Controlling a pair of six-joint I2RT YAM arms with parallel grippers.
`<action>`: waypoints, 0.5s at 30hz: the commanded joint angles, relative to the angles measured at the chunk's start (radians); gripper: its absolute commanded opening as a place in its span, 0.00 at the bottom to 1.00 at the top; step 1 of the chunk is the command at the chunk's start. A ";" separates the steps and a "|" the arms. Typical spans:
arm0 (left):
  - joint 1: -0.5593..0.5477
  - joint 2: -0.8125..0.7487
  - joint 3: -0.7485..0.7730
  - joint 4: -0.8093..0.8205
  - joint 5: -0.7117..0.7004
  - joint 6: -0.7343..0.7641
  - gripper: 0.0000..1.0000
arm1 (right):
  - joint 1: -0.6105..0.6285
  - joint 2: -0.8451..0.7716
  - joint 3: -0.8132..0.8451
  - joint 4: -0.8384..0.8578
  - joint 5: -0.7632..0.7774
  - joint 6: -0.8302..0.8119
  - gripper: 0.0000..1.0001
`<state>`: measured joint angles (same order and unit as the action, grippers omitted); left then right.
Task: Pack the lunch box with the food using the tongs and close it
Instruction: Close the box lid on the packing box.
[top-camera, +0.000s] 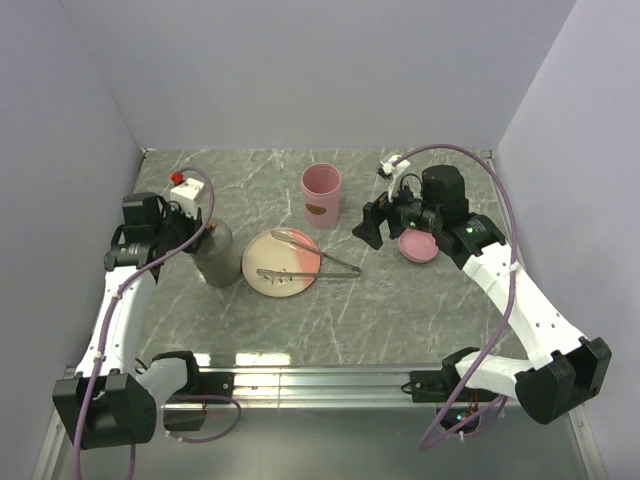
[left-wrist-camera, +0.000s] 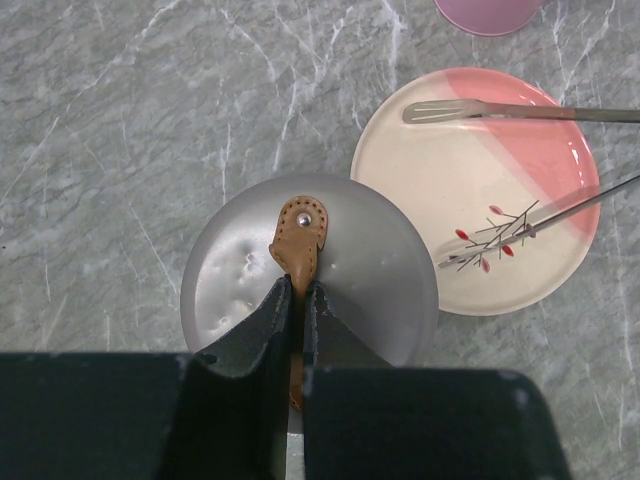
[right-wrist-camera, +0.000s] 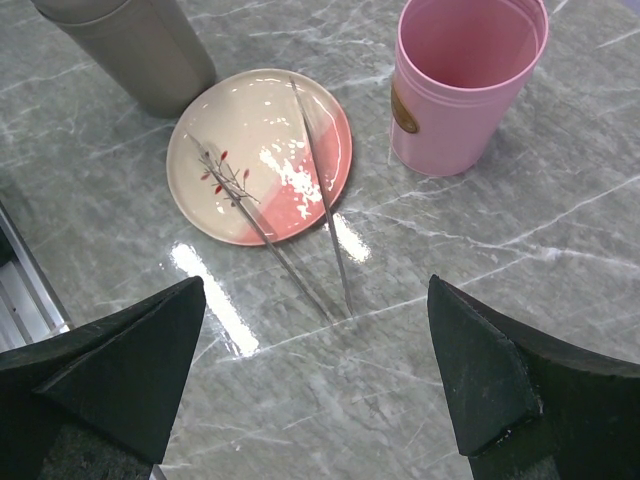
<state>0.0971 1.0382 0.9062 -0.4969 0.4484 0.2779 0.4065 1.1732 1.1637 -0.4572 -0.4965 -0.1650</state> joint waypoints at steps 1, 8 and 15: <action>0.003 0.002 -0.016 0.008 0.018 0.040 0.00 | -0.005 -0.003 0.011 0.025 -0.010 0.001 0.98; 0.003 0.026 -0.038 -0.009 0.019 0.070 0.00 | -0.008 0.000 0.005 0.026 -0.007 0.001 0.98; 0.003 0.039 -0.056 -0.031 0.029 0.089 0.00 | -0.008 0.013 0.010 0.023 -0.011 0.001 0.98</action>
<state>0.0971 1.0630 0.8799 -0.4816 0.4713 0.3290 0.4065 1.1828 1.1637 -0.4576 -0.4984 -0.1650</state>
